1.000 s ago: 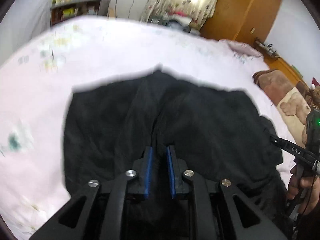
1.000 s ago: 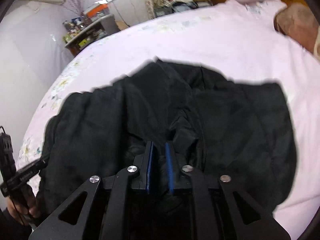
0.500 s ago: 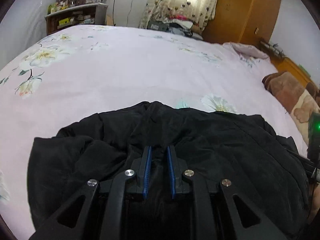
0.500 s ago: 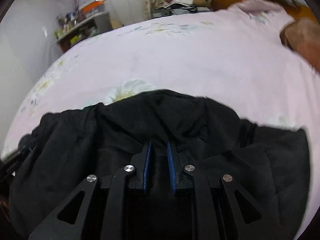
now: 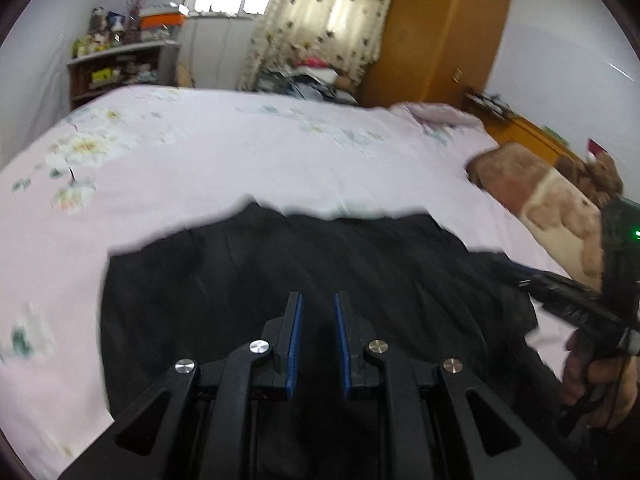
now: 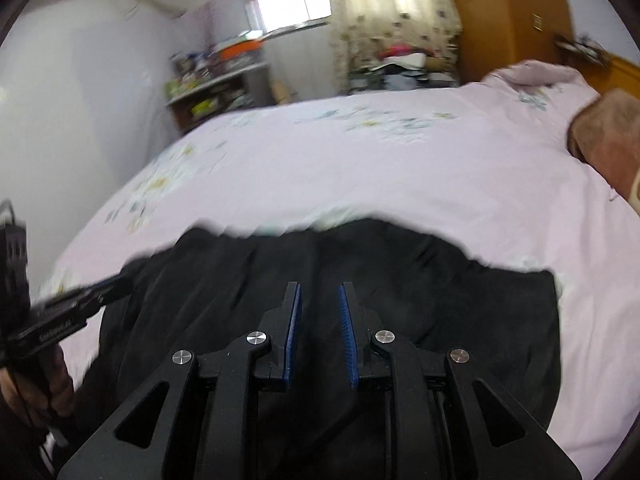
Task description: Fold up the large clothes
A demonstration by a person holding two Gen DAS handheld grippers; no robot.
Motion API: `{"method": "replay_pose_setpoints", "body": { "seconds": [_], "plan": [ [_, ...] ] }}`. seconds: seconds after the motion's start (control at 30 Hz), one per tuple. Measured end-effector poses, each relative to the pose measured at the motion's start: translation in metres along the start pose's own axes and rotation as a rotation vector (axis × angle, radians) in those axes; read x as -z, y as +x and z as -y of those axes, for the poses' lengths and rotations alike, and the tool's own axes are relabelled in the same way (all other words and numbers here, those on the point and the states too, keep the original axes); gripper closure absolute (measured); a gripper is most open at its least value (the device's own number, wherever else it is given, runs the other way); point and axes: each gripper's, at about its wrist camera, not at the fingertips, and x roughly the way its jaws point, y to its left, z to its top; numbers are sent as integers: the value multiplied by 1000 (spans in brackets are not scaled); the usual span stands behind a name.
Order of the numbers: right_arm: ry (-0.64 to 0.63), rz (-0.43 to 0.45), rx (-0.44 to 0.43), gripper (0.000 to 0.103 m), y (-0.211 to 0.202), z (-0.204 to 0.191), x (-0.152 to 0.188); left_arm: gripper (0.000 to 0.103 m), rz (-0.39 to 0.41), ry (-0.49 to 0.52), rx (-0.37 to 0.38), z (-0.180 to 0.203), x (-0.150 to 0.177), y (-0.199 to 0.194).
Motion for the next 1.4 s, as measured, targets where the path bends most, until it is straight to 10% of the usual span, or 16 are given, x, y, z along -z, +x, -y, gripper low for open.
{"method": "replay_pose_setpoints", "body": {
  "seconds": [0.17, 0.53, 0.73, 1.4],
  "plan": [
    [-7, -147, 5, 84, 41, -9, 41, 86, -112, -21, -59, 0, 36, 34],
    [-37, -130, -13, 83, -12, -20, 44, 86, -79, -16, 13, 17, 35, -26],
    [-41, -239, 5, 84, 19, -25, 77, 86, -196, -7, -2, 19, 73, 10],
    [-35, -255, 41, 82, 19, -28, 78, 86, -215, -32, -26, 19, 65, 0]
  ]
}}
